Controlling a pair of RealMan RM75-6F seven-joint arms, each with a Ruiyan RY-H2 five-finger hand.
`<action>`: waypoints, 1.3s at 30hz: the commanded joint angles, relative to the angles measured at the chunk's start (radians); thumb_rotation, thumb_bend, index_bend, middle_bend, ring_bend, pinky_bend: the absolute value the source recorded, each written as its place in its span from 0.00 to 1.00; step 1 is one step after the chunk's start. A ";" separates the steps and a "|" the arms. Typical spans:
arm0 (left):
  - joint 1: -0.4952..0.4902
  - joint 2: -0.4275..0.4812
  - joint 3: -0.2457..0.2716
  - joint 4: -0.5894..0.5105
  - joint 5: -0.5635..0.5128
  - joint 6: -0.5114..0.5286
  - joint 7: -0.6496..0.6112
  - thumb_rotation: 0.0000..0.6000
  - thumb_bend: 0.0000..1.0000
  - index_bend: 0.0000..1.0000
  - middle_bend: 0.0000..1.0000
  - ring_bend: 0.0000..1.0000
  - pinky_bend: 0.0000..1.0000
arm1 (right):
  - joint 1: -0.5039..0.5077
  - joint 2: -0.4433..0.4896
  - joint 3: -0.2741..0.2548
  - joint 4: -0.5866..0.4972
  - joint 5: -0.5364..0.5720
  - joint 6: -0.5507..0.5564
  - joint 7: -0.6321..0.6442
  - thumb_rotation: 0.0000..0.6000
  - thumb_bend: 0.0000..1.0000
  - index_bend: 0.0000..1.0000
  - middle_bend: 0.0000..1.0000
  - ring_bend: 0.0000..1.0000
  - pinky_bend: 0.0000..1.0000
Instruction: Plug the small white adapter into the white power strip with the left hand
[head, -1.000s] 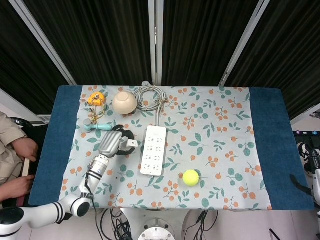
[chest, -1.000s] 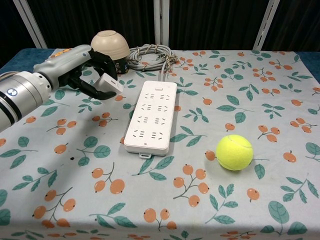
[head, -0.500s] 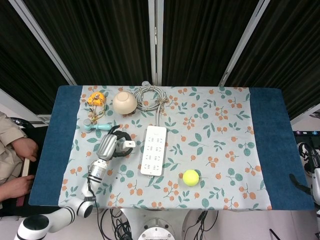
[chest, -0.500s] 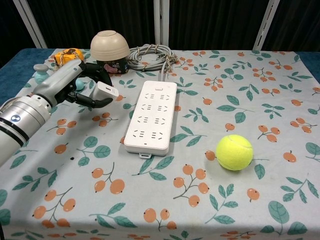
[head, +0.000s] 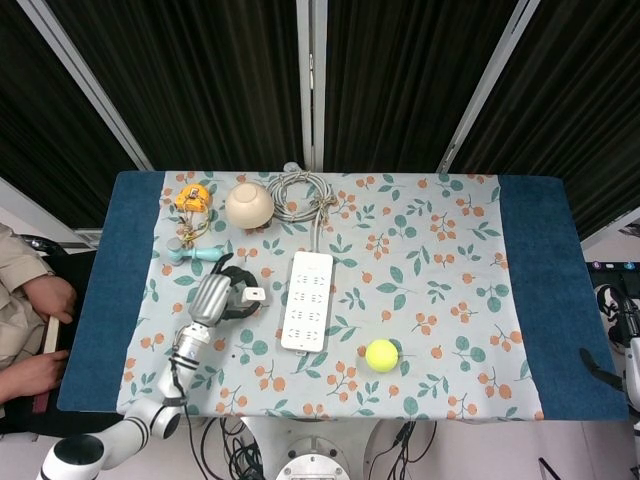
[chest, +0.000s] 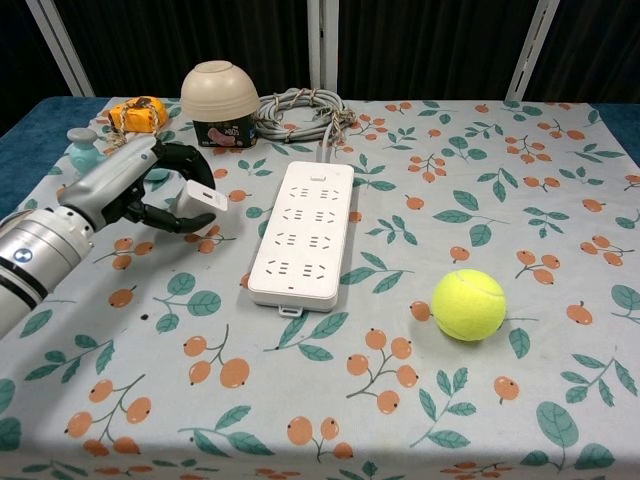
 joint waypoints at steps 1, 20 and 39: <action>0.002 0.004 0.005 0.003 0.002 -0.010 0.003 1.00 0.23 0.55 0.53 0.30 0.08 | 0.000 0.000 0.000 0.000 0.000 -0.001 0.000 1.00 0.15 0.00 0.14 0.00 0.07; 0.016 0.073 0.020 -0.084 0.002 -0.037 0.086 1.00 0.24 0.40 0.41 0.21 0.06 | -0.005 0.002 -0.001 -0.007 0.000 0.002 -0.002 1.00 0.15 0.00 0.15 0.00 0.07; 0.013 0.364 -0.003 -0.598 -0.071 -0.114 0.732 1.00 0.24 0.29 0.30 0.15 0.05 | -0.003 0.003 0.000 -0.004 -0.007 0.001 0.000 1.00 0.16 0.00 0.16 0.00 0.07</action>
